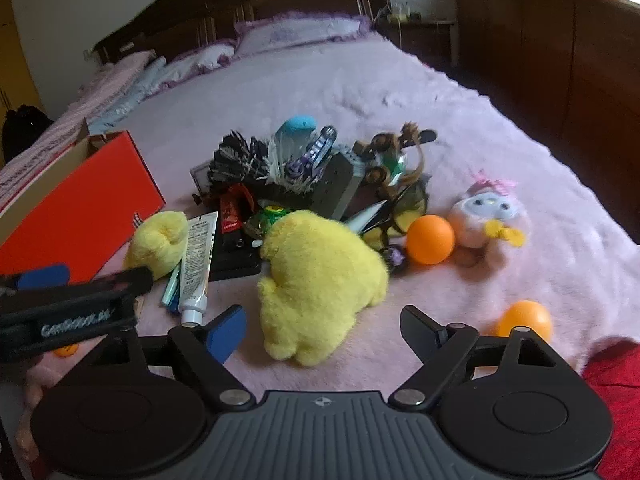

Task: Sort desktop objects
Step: 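Grasp a yellow plush toy with the left tool while the right tool grasps another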

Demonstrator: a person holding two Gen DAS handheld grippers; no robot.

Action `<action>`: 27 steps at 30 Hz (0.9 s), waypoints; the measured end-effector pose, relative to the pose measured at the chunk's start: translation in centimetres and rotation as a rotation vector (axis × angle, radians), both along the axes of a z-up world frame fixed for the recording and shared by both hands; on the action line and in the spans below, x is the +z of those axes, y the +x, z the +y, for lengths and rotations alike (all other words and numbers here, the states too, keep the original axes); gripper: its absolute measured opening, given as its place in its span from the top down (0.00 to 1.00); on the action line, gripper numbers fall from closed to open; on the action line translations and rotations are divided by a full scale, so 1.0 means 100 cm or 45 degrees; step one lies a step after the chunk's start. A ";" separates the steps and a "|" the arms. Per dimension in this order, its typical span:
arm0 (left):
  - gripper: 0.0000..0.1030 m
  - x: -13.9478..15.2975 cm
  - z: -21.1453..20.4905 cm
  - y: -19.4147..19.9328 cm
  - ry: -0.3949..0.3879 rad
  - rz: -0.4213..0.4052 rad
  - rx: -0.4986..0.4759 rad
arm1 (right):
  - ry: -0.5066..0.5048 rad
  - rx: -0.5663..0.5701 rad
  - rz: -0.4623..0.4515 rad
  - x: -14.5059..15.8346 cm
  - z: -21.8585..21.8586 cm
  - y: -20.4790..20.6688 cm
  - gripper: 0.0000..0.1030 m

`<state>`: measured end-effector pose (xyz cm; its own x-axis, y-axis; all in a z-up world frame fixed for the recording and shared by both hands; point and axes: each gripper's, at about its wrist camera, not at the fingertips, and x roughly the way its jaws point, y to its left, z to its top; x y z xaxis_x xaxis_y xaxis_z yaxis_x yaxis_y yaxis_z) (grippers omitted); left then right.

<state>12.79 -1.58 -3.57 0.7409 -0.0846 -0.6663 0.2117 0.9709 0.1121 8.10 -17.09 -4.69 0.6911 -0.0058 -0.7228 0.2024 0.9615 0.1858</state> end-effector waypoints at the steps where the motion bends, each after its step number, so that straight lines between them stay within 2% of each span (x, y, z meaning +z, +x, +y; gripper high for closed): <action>1: 0.09 -0.003 -0.003 0.006 0.014 0.005 -0.016 | -0.005 -0.003 0.004 -0.002 0.002 0.005 0.20; 3: 0.12 -0.009 -0.007 0.017 0.035 0.024 -0.031 | -0.019 -0.013 0.006 -0.005 0.006 0.014 0.21; 10: 0.12 -0.037 -0.010 0.046 0.100 0.072 -0.036 | -0.036 -0.062 0.056 -0.025 0.011 0.042 0.23; 12: 0.10 -0.040 -0.004 0.053 0.048 0.092 -0.023 | 0.005 -0.085 0.076 -0.033 0.008 0.046 0.23; 14: 0.00 -0.042 0.003 0.062 -0.012 0.150 0.023 | 0.056 -0.111 0.096 -0.042 0.005 0.051 0.22; 18: 0.00 -0.047 0.021 0.077 -0.202 0.274 0.104 | 0.078 -0.116 0.086 -0.050 0.003 0.053 0.18; 20: 0.00 -0.047 0.020 0.077 -0.187 0.265 0.087 | 0.062 -0.096 0.102 -0.051 0.004 0.056 0.17; 22: 0.08 -0.042 0.012 0.069 -0.094 0.201 0.044 | 0.023 -0.071 0.115 -0.052 0.008 0.056 0.17; 24: 0.34 -0.036 0.005 0.062 -0.008 0.136 0.007 | 0.000 -0.055 0.118 -0.052 0.012 0.055 0.23; 27: 0.46 -0.030 -0.001 0.054 0.037 0.065 -0.028 | 0.050 -0.071 0.089 -0.048 0.011 0.049 0.34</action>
